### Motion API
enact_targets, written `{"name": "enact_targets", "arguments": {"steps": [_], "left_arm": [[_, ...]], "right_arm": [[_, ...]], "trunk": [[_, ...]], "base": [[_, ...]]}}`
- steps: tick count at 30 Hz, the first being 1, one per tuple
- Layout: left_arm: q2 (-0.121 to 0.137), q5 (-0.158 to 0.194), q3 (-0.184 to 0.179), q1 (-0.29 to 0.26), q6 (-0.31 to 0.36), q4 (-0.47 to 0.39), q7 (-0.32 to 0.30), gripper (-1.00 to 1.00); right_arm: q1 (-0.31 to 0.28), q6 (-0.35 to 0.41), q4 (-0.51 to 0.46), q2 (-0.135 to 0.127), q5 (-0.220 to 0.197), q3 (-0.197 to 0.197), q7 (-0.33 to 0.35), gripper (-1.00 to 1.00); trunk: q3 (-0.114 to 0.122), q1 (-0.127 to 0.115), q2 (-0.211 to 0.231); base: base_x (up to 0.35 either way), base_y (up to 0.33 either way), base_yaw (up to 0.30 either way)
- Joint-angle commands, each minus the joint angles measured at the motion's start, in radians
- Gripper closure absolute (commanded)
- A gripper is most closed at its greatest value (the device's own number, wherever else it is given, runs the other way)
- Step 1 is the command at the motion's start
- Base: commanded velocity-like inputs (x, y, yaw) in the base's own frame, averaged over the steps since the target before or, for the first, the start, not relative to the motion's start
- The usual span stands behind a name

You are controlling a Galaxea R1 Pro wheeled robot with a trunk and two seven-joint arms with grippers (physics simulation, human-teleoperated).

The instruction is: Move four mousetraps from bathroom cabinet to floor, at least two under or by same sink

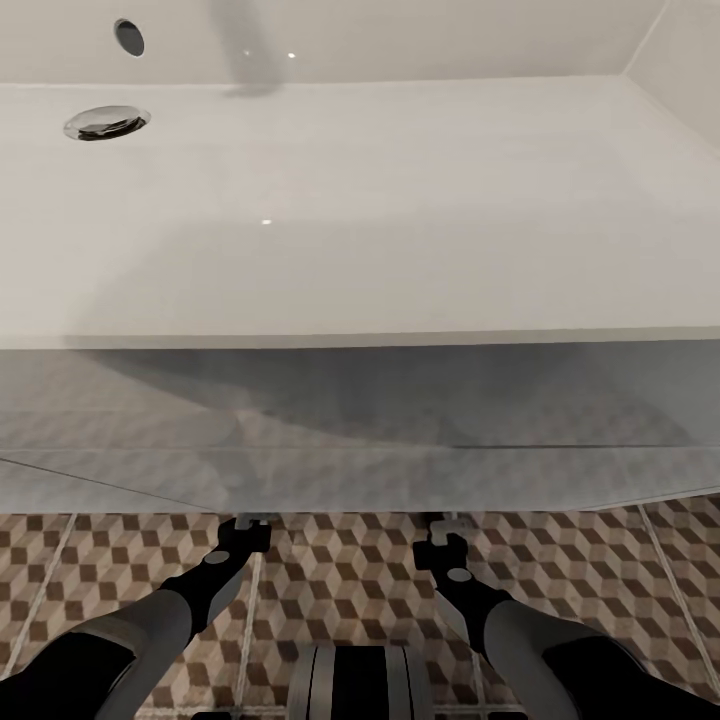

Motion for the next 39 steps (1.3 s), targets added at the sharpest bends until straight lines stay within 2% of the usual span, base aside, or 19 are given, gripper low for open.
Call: {"name": "enact_targets", "arguments": {"steps": [1, 19, 39], "left_arm": [[0.0, 0.012, -0.002, 0.0, -0.003, 0.041, 0.004, 1.0], [0.002, 0.011, -0.002, 0.0, -0.005, 0.042, 0.004, 1.0], [0.0, 0.011, -0.002, 0.0, -0.061, 0.057, 0.004, 1.0]], "right_arm": [[-0.001, -0.003, 0.001, 0.0, -0.003, 0.007, -0.005, 1.0], [-0.001, -0.083, -0.002, -0.002, -0.004, 0.007, -0.004, 1.0], [-0.001, -0.095, -0.008, -0.003, -0.005, 0.007, -0.004, 1.0]], "trunk": [[-0.001, 0.0, 0.0], [-0.001, 0.0, 0.0], [-0.001, 0.0, 0.0]], "base": [[0.0, 0.0, 0.0], [0.0, 0.0, 0.0], [0.0, 0.0, 0.0]]}}
